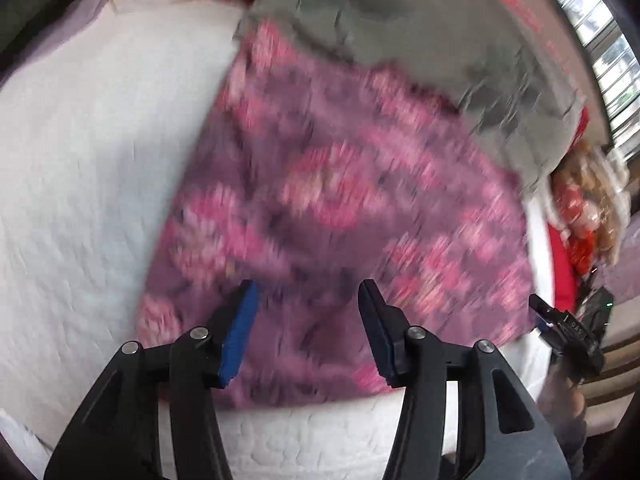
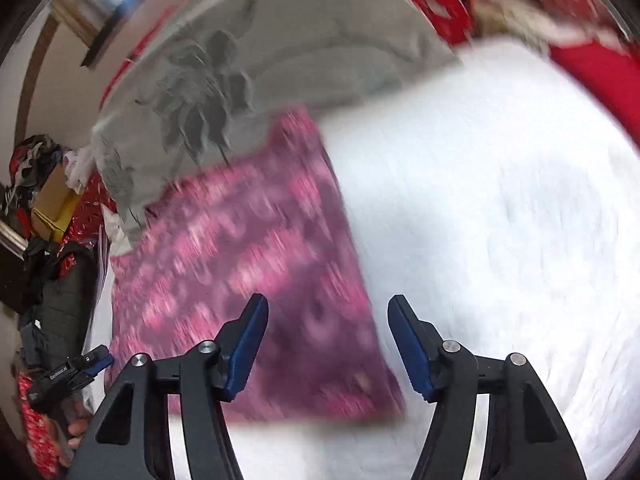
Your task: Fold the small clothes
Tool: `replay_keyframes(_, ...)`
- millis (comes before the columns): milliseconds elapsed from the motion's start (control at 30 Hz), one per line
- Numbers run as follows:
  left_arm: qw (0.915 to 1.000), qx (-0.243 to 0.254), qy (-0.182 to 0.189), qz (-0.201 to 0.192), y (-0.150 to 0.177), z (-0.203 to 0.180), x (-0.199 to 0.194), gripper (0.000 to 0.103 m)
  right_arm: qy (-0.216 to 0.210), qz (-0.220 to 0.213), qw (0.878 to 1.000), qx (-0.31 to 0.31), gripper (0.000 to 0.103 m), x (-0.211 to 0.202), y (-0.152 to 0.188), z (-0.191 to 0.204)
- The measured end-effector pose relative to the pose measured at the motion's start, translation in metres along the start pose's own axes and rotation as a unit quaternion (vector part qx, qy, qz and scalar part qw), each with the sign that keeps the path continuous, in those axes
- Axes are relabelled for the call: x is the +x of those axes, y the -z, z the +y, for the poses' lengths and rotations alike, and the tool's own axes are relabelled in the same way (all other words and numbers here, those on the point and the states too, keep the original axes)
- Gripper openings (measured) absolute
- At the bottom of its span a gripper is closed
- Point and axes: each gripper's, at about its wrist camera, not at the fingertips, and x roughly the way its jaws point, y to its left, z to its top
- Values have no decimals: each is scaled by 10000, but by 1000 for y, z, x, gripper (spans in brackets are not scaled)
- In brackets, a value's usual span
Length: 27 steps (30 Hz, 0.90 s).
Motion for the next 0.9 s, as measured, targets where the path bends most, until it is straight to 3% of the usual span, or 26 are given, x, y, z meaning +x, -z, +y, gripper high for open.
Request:
replay_keyframes(33, 10000, 8, -37, 10, 5, 1, 3, 50, -143, 29, 9999, 3, 15, 0, 3, -1)
replay_keyframes(67, 9999, 65, -62, -112, 10, 0, -1, 50, -217, -87, 9997, -29, 5, -6, 8, -1)
replay_keyframes(133, 9997, 145, -139, -110, 14, -2, -4, 51, -409, -716, 9966, -71, 5, -30, 15, 1)
replay_keyframes(167, 9997, 141, -143, -112, 16, -2, -5, 51, -372, -832, 9958, -17, 4, -32, 18, 2)
replay_keyframes(300, 9998, -5, -191, -52, 16, -1, -12, 51, 158, -219, 9996, 121, 4, -6, 21, -17)
replay_keyframes(400, 9997, -100, 9, -214, 17, -5, -30, 51, 254, -617, 9977, 136, 12, -32, 19, 0)
replay_keyframes(533, 9974, 150, -506, -482, 21, -26, -35, 55, -116, -1090, 9936, -278, 16, -54, 18, 34)
replay_keyframes(633, 9970, 180, -643, -391, 19, -30, -23, 55, -96, -1085, 9919, -654, 32, -45, 18, 58)
replay_keyframes(733, 9966, 156, -791, -163, 21, -29, -4, 55, 111, -906, 9918, -894, 32, -23, 25, 63)
replay_keyframes(833, 9950, 334, -920, -215, 25, -31, 0, 60, 566, -263, 9939, -914, 33, 15, 38, 53)
replay_keyframes(900, 9940, 509, -948, -216, 26, -36, 2, 68, 495, -533, 9929, -945, 33, 13, 45, 50)
